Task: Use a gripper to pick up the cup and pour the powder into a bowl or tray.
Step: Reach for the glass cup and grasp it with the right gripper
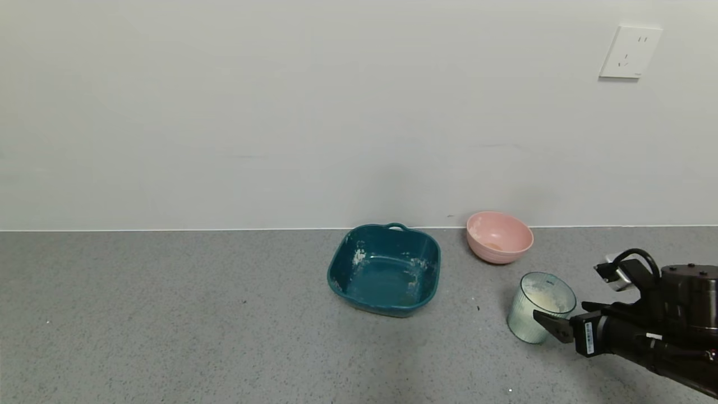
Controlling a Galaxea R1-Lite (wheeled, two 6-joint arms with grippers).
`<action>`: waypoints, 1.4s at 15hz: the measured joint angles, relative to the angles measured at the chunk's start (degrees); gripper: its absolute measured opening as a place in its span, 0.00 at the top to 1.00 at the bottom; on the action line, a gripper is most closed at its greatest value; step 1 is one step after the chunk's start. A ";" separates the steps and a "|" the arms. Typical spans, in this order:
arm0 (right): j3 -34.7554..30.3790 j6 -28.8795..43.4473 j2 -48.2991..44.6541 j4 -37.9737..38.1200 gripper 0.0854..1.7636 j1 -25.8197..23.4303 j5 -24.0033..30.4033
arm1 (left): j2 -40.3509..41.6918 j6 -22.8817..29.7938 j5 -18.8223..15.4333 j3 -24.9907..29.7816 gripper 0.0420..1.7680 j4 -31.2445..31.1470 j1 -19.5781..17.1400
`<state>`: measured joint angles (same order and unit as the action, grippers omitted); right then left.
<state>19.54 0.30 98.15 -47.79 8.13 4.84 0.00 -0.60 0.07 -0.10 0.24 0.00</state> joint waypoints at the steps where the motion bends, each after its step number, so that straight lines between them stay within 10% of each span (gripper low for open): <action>1: 0.29 0.02 1.05 -0.33 0.03 0.52 0.00 | 0.00 -0.02 0.00 0.00 0.03 0.00 0.00; 21: 5.97 0.10 14.12 -6.97 0.03 0.73 -0.46 | 0.00 -0.02 0.00 0.00 0.03 0.00 0.00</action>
<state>25.51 0.40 112.26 -54.76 8.86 4.38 0.00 -0.62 0.07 -0.10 0.24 0.00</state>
